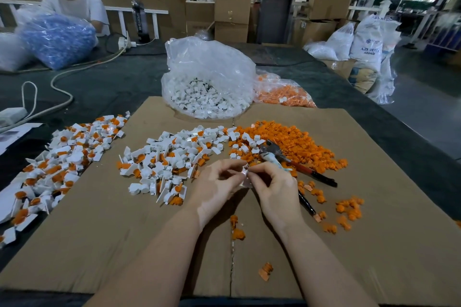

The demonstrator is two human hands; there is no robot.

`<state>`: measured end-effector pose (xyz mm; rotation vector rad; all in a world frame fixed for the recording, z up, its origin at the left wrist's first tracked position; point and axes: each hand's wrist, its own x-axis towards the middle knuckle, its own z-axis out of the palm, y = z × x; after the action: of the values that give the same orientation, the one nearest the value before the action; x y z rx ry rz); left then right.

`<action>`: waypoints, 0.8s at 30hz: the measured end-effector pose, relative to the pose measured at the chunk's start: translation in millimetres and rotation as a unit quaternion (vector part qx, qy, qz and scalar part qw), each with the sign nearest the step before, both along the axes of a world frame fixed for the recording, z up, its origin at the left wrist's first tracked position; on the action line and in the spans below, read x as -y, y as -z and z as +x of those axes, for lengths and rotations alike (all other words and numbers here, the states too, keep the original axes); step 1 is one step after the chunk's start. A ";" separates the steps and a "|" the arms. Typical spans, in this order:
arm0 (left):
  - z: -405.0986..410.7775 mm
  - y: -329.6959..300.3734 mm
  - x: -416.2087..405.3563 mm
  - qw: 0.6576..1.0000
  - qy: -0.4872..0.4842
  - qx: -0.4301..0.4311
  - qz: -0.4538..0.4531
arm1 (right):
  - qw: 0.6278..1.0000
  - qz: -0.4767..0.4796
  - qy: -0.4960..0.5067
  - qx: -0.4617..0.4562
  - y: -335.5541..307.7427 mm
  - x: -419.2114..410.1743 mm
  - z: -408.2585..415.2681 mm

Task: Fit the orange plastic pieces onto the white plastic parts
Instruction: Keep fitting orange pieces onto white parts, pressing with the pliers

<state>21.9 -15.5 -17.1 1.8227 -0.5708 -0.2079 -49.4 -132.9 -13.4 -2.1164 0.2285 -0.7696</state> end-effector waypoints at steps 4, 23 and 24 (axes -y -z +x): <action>-2.9 -2.4 -0.2 0.999 0.032 0.007 -0.008 | 0.999 0.040 0.002 -0.004 -0.1 1.5 0.3; -6.6 -6.8 -4.2 0.999 0.005 0.033 -0.013 | 0.999 0.021 0.020 -0.020 6.5 4.6 2.9; -6.7 -6.7 -4.0 0.999 0.004 0.034 -0.014 | 0.999 0.016 0.022 -0.020 7.2 4.4 2.8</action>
<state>15.1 -11.5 -10.3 1.8064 -0.6269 -0.1431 -46.6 -137.3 -20.5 -2.1046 0.3075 -0.7435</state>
